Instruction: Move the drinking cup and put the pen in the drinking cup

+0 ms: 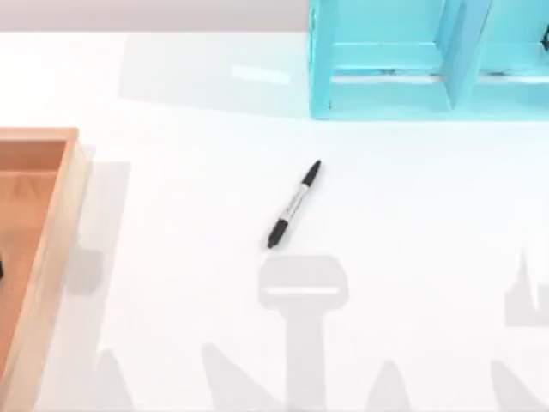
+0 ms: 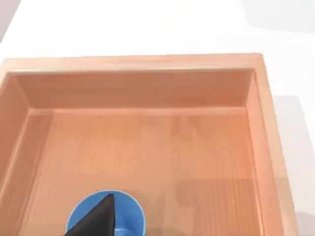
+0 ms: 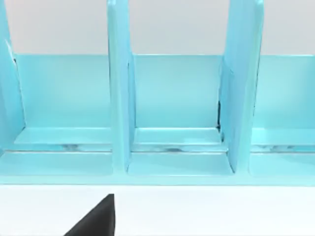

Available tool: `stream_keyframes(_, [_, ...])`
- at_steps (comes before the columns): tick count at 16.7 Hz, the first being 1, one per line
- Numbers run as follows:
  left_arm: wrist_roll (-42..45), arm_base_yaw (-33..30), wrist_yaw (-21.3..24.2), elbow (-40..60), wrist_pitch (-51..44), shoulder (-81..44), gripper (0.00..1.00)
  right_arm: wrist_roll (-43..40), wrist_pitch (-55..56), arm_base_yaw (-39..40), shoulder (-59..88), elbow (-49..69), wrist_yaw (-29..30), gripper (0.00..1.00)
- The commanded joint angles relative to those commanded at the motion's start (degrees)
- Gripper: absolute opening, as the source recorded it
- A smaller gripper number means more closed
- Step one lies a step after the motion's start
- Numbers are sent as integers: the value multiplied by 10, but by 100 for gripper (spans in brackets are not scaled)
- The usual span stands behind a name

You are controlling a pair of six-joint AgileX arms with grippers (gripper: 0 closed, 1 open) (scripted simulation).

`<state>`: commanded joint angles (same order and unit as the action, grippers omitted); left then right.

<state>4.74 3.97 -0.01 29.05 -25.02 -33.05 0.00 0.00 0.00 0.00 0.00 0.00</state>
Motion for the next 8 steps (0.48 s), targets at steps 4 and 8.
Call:
stream_keyframes(4, [28, 24, 1, 177, -162, -242, 100, 0, 0, 0, 0, 0, 0, 100])
stream_keyframes(8, [55, 48, 1, 337, -310, -444, 100, 0, 0, 0, 0, 0, 0, 100])
